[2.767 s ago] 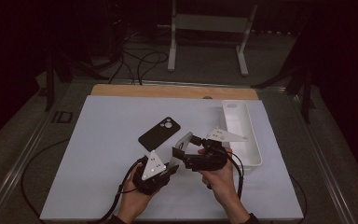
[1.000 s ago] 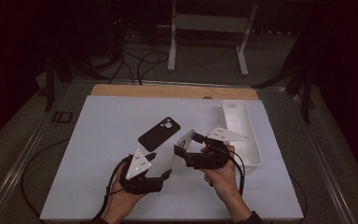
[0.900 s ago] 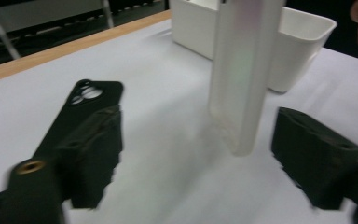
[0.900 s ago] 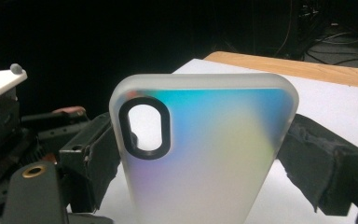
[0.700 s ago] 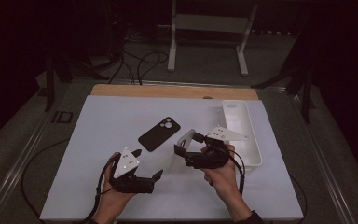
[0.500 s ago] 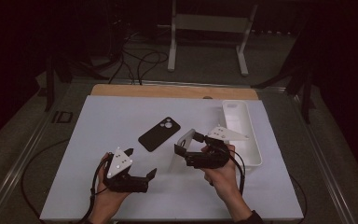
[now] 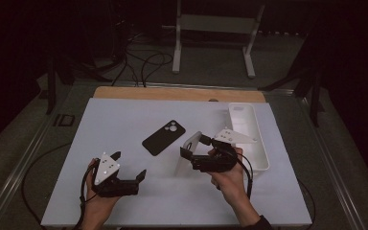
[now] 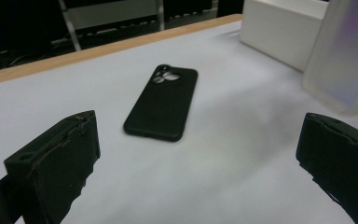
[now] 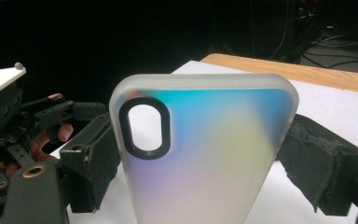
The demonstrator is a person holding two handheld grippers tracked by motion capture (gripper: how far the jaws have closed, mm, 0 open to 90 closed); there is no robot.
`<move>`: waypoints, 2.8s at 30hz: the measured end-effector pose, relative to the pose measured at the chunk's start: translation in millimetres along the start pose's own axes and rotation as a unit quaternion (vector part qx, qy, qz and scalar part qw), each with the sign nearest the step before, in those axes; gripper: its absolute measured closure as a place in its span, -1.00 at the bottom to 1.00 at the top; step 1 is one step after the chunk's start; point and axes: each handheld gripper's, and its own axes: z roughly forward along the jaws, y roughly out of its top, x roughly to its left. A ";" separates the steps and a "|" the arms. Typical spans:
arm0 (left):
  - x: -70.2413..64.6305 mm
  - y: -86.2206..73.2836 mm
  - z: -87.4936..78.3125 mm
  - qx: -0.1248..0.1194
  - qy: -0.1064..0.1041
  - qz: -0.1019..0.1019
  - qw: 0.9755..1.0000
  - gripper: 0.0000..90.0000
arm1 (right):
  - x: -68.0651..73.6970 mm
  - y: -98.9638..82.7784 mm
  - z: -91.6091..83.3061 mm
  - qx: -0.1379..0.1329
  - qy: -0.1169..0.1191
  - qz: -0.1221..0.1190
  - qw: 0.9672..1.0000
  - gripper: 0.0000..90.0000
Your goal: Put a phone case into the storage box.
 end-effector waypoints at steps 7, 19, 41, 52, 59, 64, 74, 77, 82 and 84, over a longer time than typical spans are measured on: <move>12.7 -15.9 -6.8 0.001 0.016 -0.012 1.000 -1.00 | -3.4 3.5 -2.9 -0.003 -0.006 0.002 1.000 -0.62; 26.4 -27.8 -14.8 -0.008 0.034 -0.020 0.999 -1.00 | -11.9 16.2 -4.3 -0.004 -0.022 -0.007 1.000 -0.62; 36.8 -37.7 -17.4 0.005 0.041 -0.017 0.999 -1.00 | -43.4 45.9 -0.7 0.007 -0.057 -0.007 0.998 -0.62; 36.2 -39.8 -16.1 0.012 0.044 -0.014 0.999 -1.00 | -67.0 61.3 1.0 0.010 -0.085 -0.005 0.996 -0.62; 35.6 -40.2 -15.0 0.015 0.044 -0.013 0.999 -1.00 | -79.4 67.1 2.0 0.013 -0.106 -0.004 0.994 -0.62; 35.6 -40.0 -15.5 0.014 0.044 -0.012 0.999 -1.00 | -84.7 73.9 2.7 0.016 -0.120 -0.009 0.993 -0.62; 37.0 -39.8 -16.8 0.012 0.049 -0.016 0.999 -1.00 | -106.3 85.7 0.0 0.014 -0.156 0.000 0.988 -0.62; 36.9 -39.3 -17.3 0.009 0.051 -0.015 0.999 -1.00 | -113.4 88.2 -1.6 0.014 -0.164 0.005 0.986 -0.62; 38.0 -39.6 -18.0 0.008 0.052 -0.020 0.998 -1.00 | -124.3 95.2 -6.0 0.008 -0.183 0.009 0.983 -0.62; 37.7 -39.7 -17.2 0.011 0.051 -0.017 0.998 -1.00 | -128.2 98.0 -7.2 0.007 -0.191 0.010 0.982 -0.62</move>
